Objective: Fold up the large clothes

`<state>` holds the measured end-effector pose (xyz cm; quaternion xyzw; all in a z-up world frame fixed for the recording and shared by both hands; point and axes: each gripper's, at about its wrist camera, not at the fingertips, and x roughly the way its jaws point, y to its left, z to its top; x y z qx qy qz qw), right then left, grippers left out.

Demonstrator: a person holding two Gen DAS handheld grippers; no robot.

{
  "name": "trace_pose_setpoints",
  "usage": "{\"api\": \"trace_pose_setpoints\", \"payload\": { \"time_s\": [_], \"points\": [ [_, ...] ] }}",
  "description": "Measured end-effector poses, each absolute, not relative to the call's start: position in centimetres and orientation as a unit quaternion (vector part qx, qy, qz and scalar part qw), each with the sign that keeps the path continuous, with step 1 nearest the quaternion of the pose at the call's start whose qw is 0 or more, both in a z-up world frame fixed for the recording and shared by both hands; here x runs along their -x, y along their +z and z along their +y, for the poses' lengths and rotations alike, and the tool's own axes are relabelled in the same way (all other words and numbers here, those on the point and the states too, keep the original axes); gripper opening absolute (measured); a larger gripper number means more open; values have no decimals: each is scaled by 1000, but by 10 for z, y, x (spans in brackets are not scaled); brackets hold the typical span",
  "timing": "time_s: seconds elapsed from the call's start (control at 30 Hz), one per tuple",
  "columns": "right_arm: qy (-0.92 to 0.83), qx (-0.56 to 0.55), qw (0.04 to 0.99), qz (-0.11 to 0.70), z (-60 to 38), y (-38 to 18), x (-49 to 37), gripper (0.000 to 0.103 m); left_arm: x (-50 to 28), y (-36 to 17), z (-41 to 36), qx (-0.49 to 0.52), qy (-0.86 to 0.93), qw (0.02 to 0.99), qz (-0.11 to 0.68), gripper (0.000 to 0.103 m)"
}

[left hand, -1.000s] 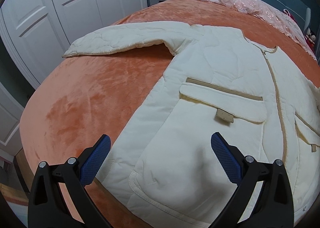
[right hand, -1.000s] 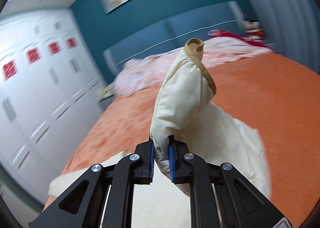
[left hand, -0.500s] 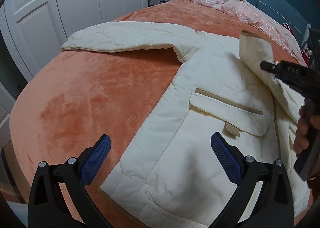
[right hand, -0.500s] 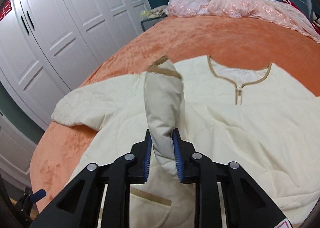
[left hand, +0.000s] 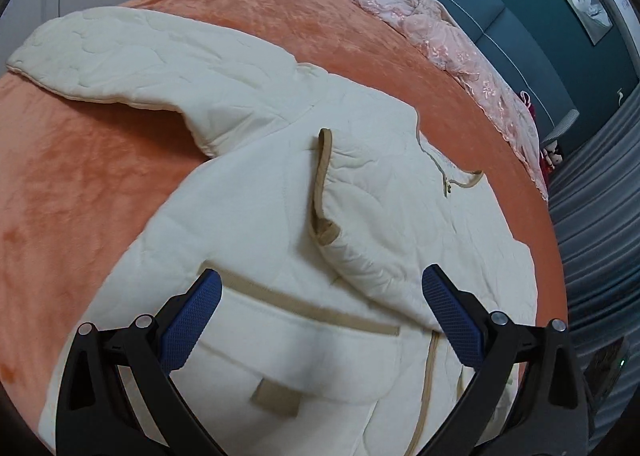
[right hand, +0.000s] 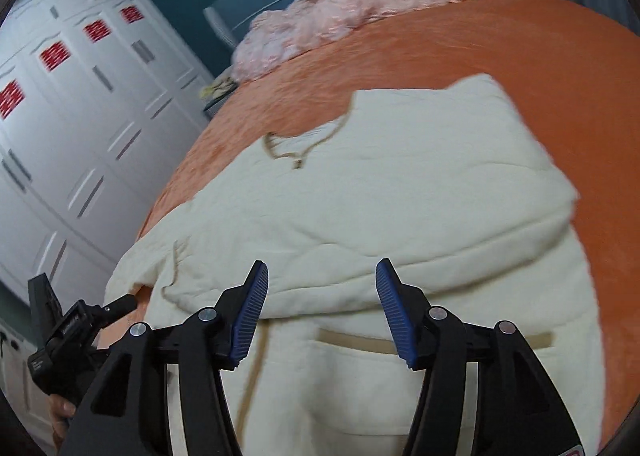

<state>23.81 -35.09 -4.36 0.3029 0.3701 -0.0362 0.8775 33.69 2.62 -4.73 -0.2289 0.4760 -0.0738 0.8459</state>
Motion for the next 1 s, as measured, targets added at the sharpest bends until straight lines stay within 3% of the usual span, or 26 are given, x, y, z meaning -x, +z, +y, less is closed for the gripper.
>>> {"api": "trace_pose_setpoints", "payload": {
  "time_s": [0.1,0.2,0.27,0.3,0.33,0.37,0.43,0.5,0.6,0.87,0.97,1.0],
  "points": [
    [-75,-335,865,365,-392,-56,-230,57,-360,-62,17,240,-67,833,494,96],
    [-98,-357,851,372,-417,-69,-236,57,-370,-68,5,225,-73,832,502,79],
    [-97,-388,837,373,-429,-80,-244,57,-376,-70,-2,216,-84,828,511,51],
    [-96,-410,829,368,-436,-85,-248,57,-376,-70,-3,215,-84,826,514,43],
    [-98,-427,822,364,-440,-88,-251,53,-377,-69,-4,210,-77,829,512,22],
    [-98,-440,817,359,-445,-90,-255,49,-378,-67,-4,205,-77,833,509,13],
    [-96,-442,819,352,-450,-83,-263,18,-378,-54,-4,195,-83,846,489,10],
    [-86,-421,847,312,-445,-53,-260,13,-372,-34,-2,185,-94,863,461,10],
    [-82,-360,887,277,-430,-20,-252,11,-360,-16,-1,156,-96,884,431,10],
    [-140,-282,861,399,-421,-83,-269,12,-349,-80,-11,104,-69,865,485,11],
    [-162,-219,869,413,-409,-78,-271,19,-348,-82,-12,95,-65,868,483,13],
    [-175,-195,871,416,-403,-72,-269,26,-348,-80,-11,95,-65,869,481,14]
  ]
}}
